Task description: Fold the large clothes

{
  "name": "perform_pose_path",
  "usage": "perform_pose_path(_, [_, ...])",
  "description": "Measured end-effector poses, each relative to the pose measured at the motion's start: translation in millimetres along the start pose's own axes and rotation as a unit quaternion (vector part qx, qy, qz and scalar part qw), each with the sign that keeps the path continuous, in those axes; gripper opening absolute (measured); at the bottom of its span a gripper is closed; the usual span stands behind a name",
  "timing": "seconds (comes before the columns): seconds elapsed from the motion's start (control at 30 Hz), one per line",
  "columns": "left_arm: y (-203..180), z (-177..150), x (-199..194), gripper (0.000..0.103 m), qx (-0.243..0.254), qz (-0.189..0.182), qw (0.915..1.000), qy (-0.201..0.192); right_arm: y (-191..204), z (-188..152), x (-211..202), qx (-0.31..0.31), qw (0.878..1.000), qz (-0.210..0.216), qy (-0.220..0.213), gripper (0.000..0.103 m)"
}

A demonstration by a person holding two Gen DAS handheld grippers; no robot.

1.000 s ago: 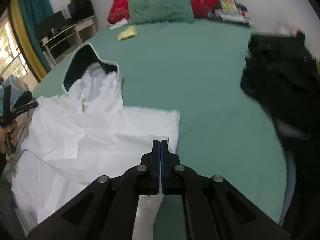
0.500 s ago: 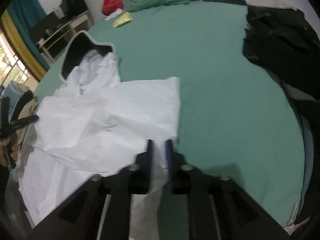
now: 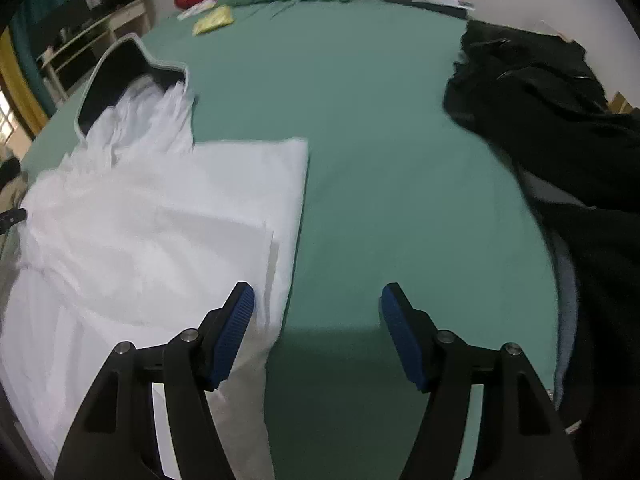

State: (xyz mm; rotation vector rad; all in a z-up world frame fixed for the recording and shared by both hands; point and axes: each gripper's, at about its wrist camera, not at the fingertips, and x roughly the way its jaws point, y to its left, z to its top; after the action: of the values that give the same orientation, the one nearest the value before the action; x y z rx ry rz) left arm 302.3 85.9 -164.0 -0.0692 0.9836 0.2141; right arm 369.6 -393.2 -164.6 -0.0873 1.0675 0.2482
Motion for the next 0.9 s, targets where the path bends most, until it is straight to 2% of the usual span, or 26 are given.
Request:
perform_pose_path(0.13, [-10.1,26.9,-28.1,0.062,-0.024,-0.048,0.9959,-0.073,8.4,8.7,-13.2,-0.006,0.999,-0.005,-0.051,0.067])
perform_pose_path(0.27, [-38.4,60.2,-14.6,0.062,-0.005,-0.096,0.9922,-0.079,26.5,20.9,-19.8,-0.029,0.994,0.006,-0.104,0.067])
perform_pose_path(0.37, [-62.1,79.0,-2.6,0.062,0.005,-0.136,0.9862,-0.094,36.7,44.1,-13.9,-0.030,0.989,0.054,-0.131,0.067])
perform_pose_path(0.47, [-86.1,93.0,16.1,0.062,0.014,-0.151,0.9821,-0.112,54.6,72.8,0.4,-0.027,0.987,0.089,-0.128,0.067])
perform_pose_path(0.53, [-97.9,103.5,35.7,0.062,0.023,-0.176,0.9794,-0.097,78.2,99.5,14.8,-0.053,0.987,0.081,-0.130,0.067])
perform_pose_path(0.57, [-103.3,108.4,48.0,0.062,0.036,-0.173,0.9808,-0.082,86.9,108.3,20.3,-0.060,0.986,0.081,-0.131,0.067])
perform_pose_path(0.63, [-110.8,113.5,77.3,0.062,0.056,-0.140,0.9878,-0.039,103.8,133.1,40.5,-0.065,0.984,0.102,-0.127,0.066])
perform_pose_path(0.7, [-105.0,113.3,97.4,0.062,0.053,-0.147,0.9877,-0.012,123.6,153.4,70.0,-0.088,0.985,0.112,-0.102,0.066])
perform_pose_path(0.73, [-101.4,112.2,101.3,0.058,0.053,-0.150,0.9872,-0.009,130.2,157.9,81.8,-0.096,0.985,0.111,-0.093,0.066])
perform_pose_path(0.77, [-98.6,109.7,102.7,0.052,0.061,-0.150,0.9868,-0.010,135.9,161.1,92.7,-0.100,0.984,0.121,-0.084,0.063])
perform_pose_path(0.8, [-97.1,106.6,103.3,0.034,0.078,-0.147,0.9859,-0.014,139.0,164.6,103.7,-0.099,0.983,0.137,-0.075,0.045])
perform_pose_path(0.83, [-96.6,106.7,104.5,0.012,0.087,-0.143,0.9857,-0.016,141.2,166.6,113.1,-0.096,0.983,0.140,-0.069,0.013])
perform_pose_path(0.87, [-94.4,105.2,104.2,0.011,0.095,-0.135,0.9862,-0.019,141.6,165.2,115.8,-0.096,0.985,0.125,-0.066,0.007])
perform_pose_path(0.9, [-90.3,103.5,102.2,0.011,0.095,-0.132,0.9864,-0.024,140.3,162.0,111.9,-0.097,0.986,0.116,-0.072,0.007])
